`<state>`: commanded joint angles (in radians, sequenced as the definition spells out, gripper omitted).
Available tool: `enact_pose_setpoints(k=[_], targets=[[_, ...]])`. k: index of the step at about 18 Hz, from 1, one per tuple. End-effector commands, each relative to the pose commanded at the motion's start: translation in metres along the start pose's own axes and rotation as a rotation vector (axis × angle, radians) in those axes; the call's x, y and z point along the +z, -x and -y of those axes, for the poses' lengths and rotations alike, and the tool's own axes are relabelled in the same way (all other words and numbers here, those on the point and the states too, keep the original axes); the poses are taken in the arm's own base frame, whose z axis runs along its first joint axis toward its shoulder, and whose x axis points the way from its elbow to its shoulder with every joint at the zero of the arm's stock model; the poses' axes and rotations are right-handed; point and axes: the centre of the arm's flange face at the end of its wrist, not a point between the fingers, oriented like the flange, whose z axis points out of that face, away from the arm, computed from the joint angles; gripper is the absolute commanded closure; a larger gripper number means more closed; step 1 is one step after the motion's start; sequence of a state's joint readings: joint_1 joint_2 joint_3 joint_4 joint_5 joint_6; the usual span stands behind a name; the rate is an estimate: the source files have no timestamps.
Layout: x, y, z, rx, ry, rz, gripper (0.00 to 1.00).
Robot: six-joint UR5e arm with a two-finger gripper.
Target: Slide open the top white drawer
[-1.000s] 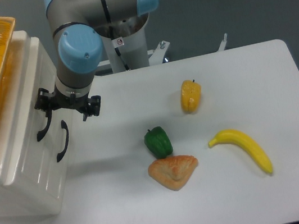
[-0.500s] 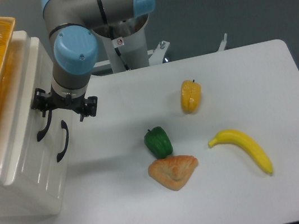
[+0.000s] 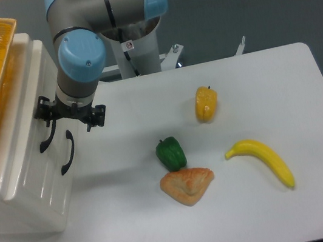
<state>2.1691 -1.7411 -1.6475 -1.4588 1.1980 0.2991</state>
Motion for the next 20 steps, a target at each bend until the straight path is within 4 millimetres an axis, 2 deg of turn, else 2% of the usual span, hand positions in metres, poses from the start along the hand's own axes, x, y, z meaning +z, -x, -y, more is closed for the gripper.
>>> enact_pose_setpoints(k=[20], targets=[[0.0076, 0.0025, 0.0022, -0.002, 0.014, 0.003, 0.0]])
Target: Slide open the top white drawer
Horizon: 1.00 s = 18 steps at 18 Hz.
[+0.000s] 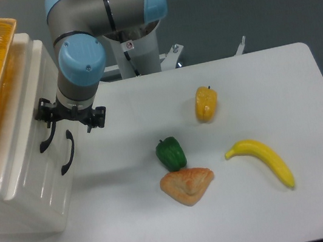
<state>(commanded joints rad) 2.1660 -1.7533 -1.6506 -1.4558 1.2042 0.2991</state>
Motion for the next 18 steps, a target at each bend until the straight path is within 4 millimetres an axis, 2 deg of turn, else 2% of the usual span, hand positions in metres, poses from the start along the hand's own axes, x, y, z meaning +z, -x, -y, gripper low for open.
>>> enact_pose_setpoints(k=[12, 18], targets=[[0.005, 0.006, 0.004, -0.003, 0.011, 0.014, 0.0], [0.0, 0.019, 0.004, -0.02, 0.008, 0.024, 0.0]])
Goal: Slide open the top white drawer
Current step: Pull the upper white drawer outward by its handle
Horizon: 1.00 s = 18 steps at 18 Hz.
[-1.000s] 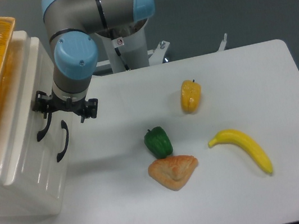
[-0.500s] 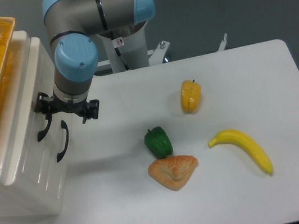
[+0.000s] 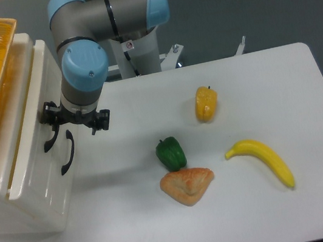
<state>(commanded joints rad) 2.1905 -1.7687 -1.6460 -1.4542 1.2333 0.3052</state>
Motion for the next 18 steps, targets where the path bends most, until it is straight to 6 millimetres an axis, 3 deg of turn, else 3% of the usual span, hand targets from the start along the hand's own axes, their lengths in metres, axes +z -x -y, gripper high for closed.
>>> enact_pose_setpoints(k=[18], targets=[[-0.021, 0.056, -0.003, -0.048, -0.033, -0.005, 0.0]])
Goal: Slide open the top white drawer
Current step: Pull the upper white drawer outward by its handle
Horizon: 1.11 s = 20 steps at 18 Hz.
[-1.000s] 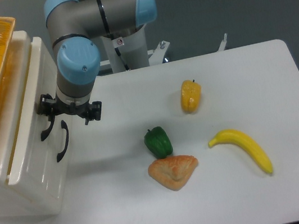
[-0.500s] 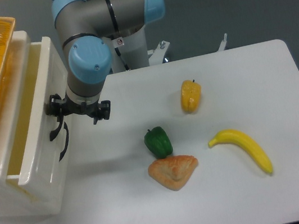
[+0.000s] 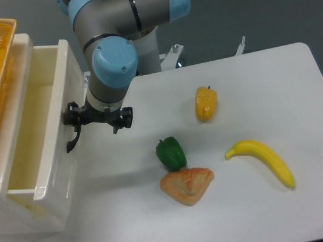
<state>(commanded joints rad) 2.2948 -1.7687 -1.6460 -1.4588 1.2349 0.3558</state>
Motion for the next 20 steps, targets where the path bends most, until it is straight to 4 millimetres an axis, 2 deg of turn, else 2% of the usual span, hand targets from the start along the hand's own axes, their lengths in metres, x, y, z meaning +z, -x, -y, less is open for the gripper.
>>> enact_pose_setpoints(k=[6, 20], targets=[[-0.002, 0.018, -0.003, 0.033, 0.008, 0.023, 0.0], [-0.011, 0.036, -0.004, 0.044, -0.002, 0.035, 0.0]])
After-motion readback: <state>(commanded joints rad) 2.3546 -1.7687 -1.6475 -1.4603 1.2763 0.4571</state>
